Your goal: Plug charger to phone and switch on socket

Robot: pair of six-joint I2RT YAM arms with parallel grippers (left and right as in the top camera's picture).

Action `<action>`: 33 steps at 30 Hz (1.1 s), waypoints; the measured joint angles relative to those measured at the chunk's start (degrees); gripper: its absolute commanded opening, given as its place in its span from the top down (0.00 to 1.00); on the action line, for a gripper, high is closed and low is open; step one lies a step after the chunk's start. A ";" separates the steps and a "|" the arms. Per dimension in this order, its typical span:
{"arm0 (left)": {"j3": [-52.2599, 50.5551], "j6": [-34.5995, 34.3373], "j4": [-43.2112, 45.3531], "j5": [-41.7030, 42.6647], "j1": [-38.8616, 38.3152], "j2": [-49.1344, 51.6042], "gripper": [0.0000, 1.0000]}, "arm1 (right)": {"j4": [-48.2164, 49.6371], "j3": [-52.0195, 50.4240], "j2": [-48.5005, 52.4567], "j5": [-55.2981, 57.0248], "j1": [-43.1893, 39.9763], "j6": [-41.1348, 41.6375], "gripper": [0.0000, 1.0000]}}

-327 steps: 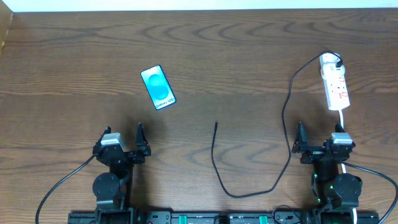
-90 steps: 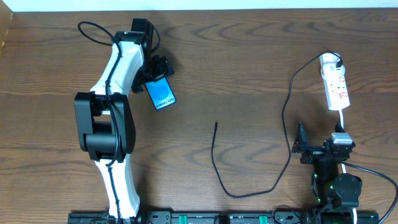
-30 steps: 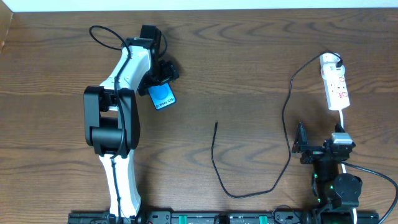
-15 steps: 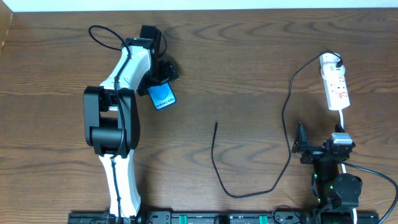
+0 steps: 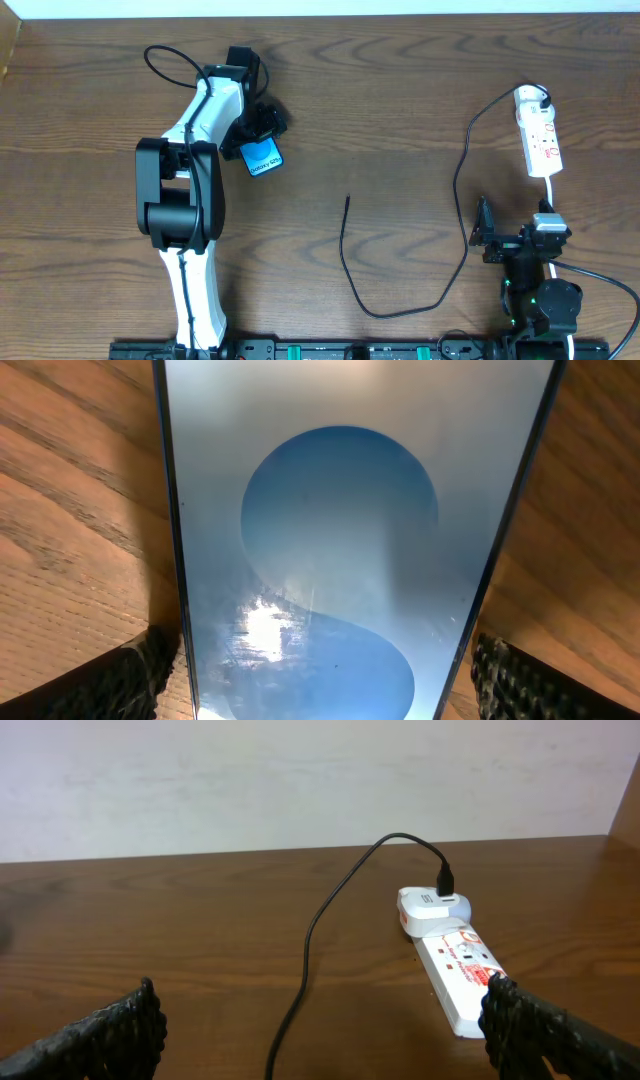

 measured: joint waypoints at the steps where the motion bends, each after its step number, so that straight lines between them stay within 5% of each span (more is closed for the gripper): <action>1: 0.00 0.02 0.00 0.00 0.00 0.00 0.02 | 0.00 0.00 0.00 0.00 0.00 0.00 0.01; 33: -0.57 -0.17 1.31 -0.11 0.00 -0.02 0.02 | 0.00 0.00 0.00 0.02 0.00 0.00 0.01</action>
